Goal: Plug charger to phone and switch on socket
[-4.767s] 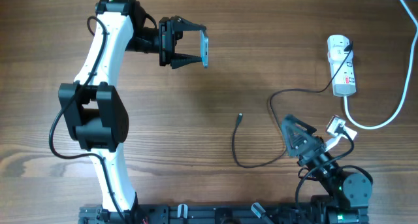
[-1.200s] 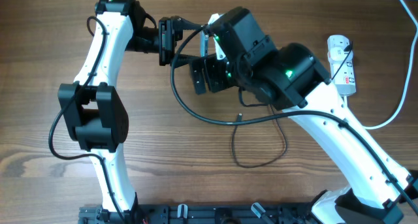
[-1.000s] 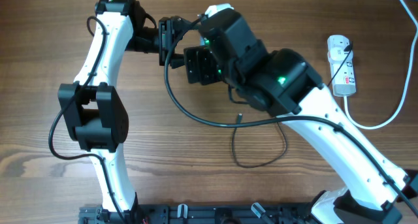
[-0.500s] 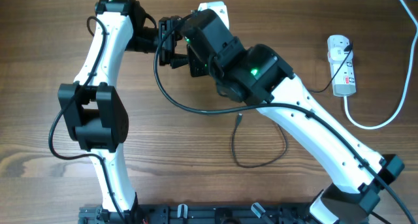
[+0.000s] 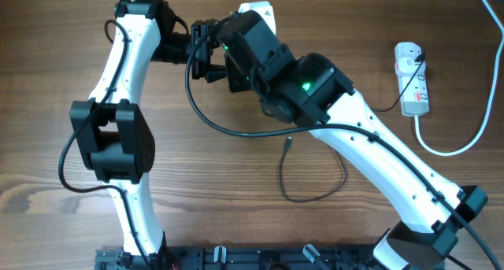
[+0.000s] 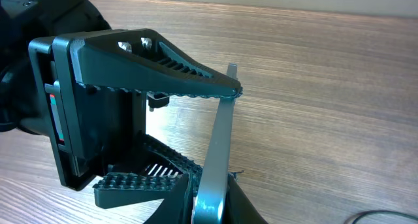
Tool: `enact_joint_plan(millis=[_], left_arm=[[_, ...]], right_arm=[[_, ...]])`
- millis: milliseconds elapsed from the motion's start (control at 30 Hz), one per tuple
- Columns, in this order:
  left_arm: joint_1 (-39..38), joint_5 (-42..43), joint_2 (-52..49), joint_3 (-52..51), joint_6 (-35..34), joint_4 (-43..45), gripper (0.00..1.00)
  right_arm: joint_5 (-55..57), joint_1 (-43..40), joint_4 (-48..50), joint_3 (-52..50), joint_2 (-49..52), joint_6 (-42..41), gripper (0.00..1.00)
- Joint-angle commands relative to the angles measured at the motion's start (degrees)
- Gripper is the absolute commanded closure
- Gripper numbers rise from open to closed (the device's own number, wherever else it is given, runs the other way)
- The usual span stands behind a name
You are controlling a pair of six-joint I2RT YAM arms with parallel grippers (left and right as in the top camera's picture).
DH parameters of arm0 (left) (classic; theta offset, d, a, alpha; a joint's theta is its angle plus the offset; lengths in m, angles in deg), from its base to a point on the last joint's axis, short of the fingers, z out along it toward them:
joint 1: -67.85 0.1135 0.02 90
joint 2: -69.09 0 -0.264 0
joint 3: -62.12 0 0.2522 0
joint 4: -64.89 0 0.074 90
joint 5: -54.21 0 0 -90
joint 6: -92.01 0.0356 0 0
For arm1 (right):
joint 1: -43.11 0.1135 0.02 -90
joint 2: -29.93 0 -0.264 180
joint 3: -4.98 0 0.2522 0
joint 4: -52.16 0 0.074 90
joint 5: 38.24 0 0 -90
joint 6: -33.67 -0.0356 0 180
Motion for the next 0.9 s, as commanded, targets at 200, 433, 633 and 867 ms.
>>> enact_joint_plan(millis=[200,433,633,867], left_arm=[[0.3,2.4,2.7,1.4,1.8,0.0,0.28],[0.3,2.4,2.7,1.4,1.8,1.9,0.0],[0.3,2.5,2.7,1.4,-0.2,1.6,0.08],[0.3,2.6,2.7,1.4,-1.3,1.4,0.29]], right_arm=[[-0.5,0.1,-0.5,1.1,0.8,-1.8,0.95],[4.0,-0.3,1.0,1.1,-1.0,-30.8,0.96],[4.2,-0.9,-2.5,1.1,-2.5,-78.6,0.96],[6.0,-0.9,-2.4,1.0,-2.4,-87.5,0.96]])
